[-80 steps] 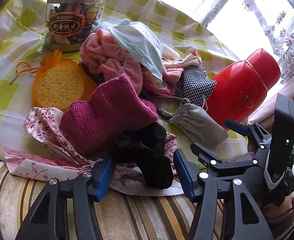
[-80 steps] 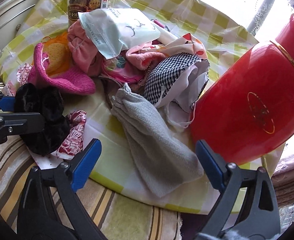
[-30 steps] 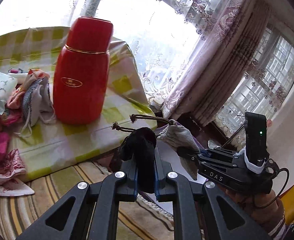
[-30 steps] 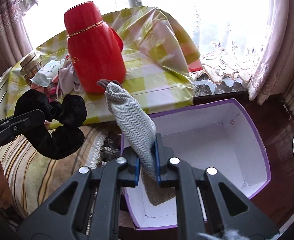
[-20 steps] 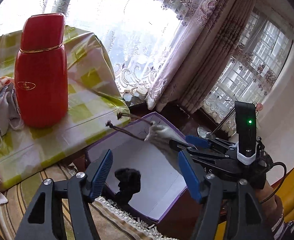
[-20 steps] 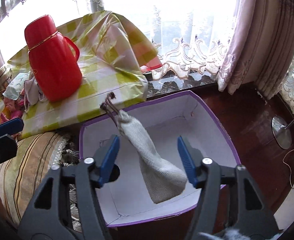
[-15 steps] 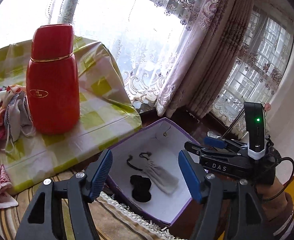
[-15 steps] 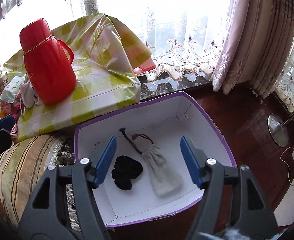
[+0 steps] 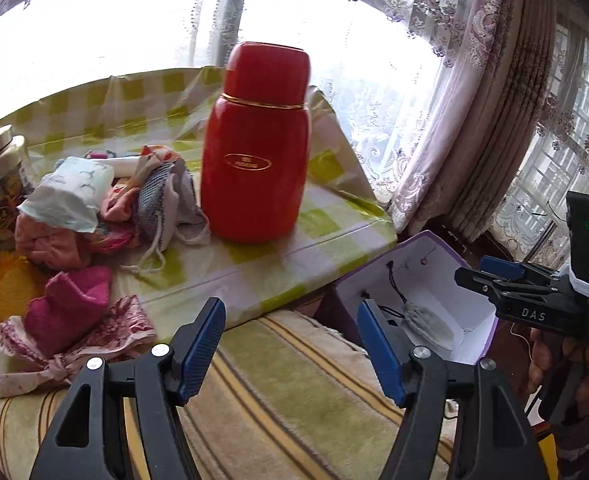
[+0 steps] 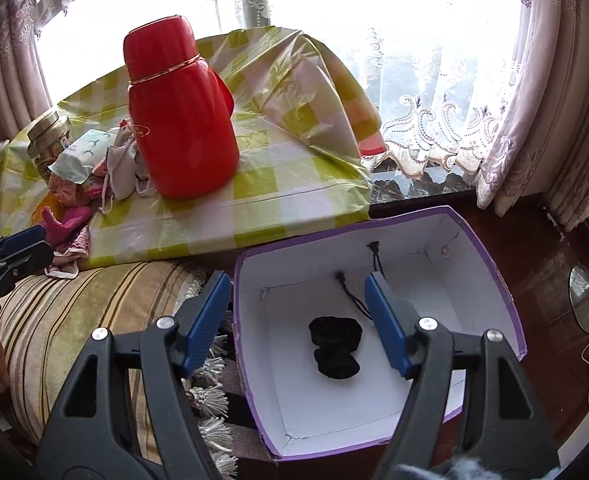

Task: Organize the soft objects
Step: 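Move the left tool to the orange mesh bag with sponge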

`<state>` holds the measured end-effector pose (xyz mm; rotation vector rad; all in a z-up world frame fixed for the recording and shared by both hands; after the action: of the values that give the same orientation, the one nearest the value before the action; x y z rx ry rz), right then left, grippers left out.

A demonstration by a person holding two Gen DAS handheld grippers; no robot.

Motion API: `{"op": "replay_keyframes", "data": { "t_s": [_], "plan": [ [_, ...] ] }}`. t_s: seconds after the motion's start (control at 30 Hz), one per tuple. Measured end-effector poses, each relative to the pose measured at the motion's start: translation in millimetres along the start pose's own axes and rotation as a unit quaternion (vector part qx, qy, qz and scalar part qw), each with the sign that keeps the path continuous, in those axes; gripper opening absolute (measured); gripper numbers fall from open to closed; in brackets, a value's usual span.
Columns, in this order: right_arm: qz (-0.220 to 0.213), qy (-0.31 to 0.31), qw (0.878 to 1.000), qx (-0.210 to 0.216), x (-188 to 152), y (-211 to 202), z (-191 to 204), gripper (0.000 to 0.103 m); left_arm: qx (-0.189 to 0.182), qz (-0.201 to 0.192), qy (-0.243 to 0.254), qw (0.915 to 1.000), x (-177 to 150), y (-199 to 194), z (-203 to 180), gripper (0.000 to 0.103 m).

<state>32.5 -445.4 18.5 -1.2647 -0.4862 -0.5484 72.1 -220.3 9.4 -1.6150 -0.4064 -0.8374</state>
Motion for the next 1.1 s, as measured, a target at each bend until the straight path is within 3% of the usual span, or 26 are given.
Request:
{"op": "replay_keyframes", "data": {
  "t_s": [0.23,0.53,0.73,0.97,1.1],
  "plan": [
    [0.029,-0.031,0.999,0.03,-2.1,21.3,43.7,0.073,0.042,0.013,-0.072,0.9965,-14.3,-5.6,78.2,0.069],
    [0.059,-0.069,0.994,0.057,3.9,50.1,92.2,0.073,0.1,0.028,-0.15,0.9833,-27.7,-6.0,168.2,0.069],
    [0.076,-0.089,0.99,0.074,9.3,69.5,120.1,0.073,0.131,0.028,-0.166,0.977,-21.3,0.2,208.7,0.069],
    [0.092,-0.102,0.987,0.087,16.4,92.9,143.6,0.073,0.143,0.045,-0.174,0.9733,-14.4,20.2,242.1,0.069],
    [0.099,-0.109,0.985,0.095,21.8,104.7,156.3,0.073,0.157,0.067,-0.169,0.9706,-10.4,37.5,256.2,0.084]
  ]
}}
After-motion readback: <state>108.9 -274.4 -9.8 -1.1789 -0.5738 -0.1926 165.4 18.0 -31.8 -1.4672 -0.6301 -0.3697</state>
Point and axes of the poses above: each gripper's, at about its wrist camera, not at the fingertips, and y roughly the way its jaws point, z to its left, x to its top, the point moved 7 cm from there along y, roughly the way its jaws point, and after that the axes turned 14 degrees about x, right-handed, at the moved point
